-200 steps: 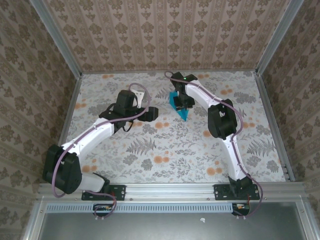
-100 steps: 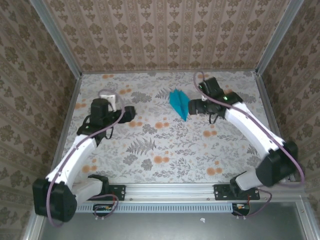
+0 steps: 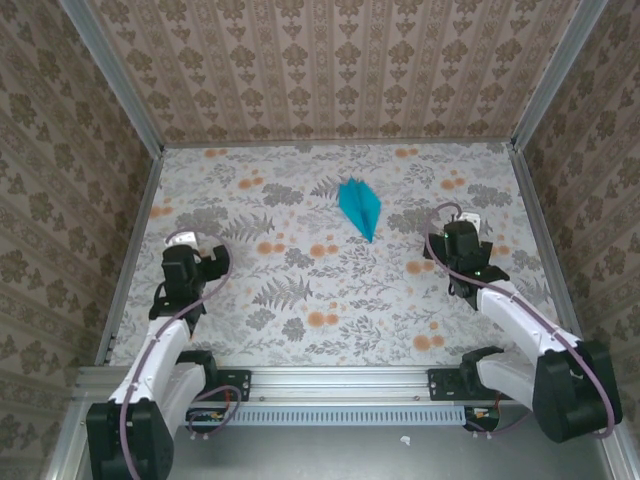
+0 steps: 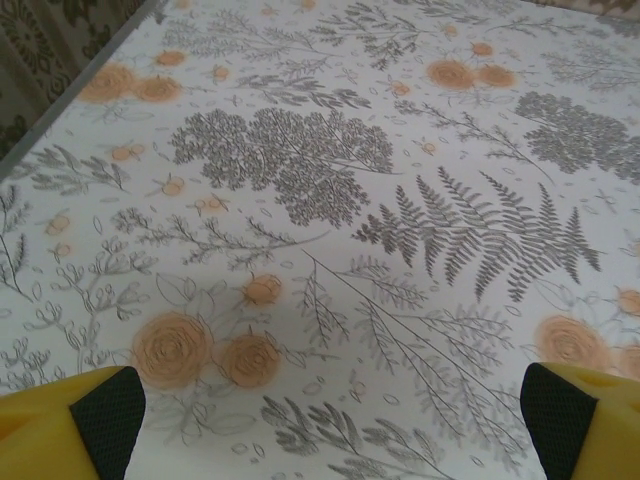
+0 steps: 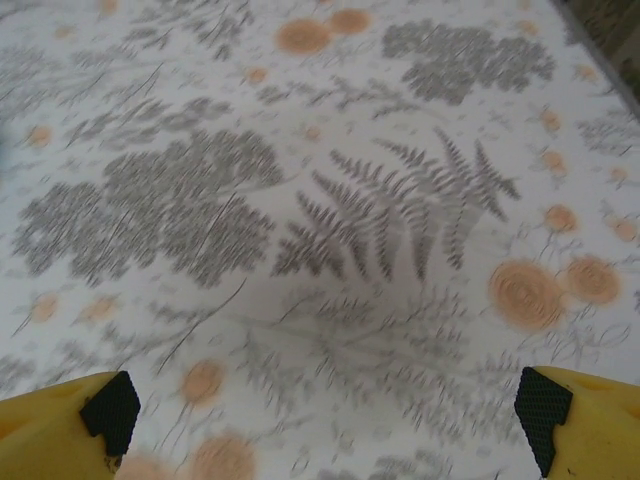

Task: Fold a paper plane with a square sheet of paper (fold left side to right side)
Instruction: Reset both arms

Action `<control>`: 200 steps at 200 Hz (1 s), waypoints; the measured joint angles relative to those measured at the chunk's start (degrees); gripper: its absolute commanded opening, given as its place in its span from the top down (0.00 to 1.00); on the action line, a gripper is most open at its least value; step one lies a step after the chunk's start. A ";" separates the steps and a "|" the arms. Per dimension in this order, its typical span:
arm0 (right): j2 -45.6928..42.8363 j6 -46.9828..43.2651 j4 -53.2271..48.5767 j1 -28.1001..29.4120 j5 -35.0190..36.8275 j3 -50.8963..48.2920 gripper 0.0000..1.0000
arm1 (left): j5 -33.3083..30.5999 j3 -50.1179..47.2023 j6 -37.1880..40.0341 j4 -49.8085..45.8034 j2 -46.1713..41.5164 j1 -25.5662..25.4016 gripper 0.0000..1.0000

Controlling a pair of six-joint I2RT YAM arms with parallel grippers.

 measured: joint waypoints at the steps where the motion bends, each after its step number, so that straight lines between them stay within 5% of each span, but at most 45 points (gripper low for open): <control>1: 0.20 -0.20 0.57 -0.13 0.04 -0.07 0.00 | -0.02 -0.02 0.09 0.20 0.13 0.00 0.00; 45: 11.78 -7.69 25.51 -1.38 0.13 -3.87 0.00 | 0.92 -1.66 6.78 19.50 16.79 0.66 0.00; 118: 22.36 -14.25 47.08 -6.27 -9.53 -7.41 0.00 | 9.18 -1.73 14.40 46.95 38.03 1.49 0.00; 200: 24.70 -12.92 49.33 -9.79 -16.83 -7.54 0.00 | 8.79 3.85 14.97 45.48 40.59 1.81 0.00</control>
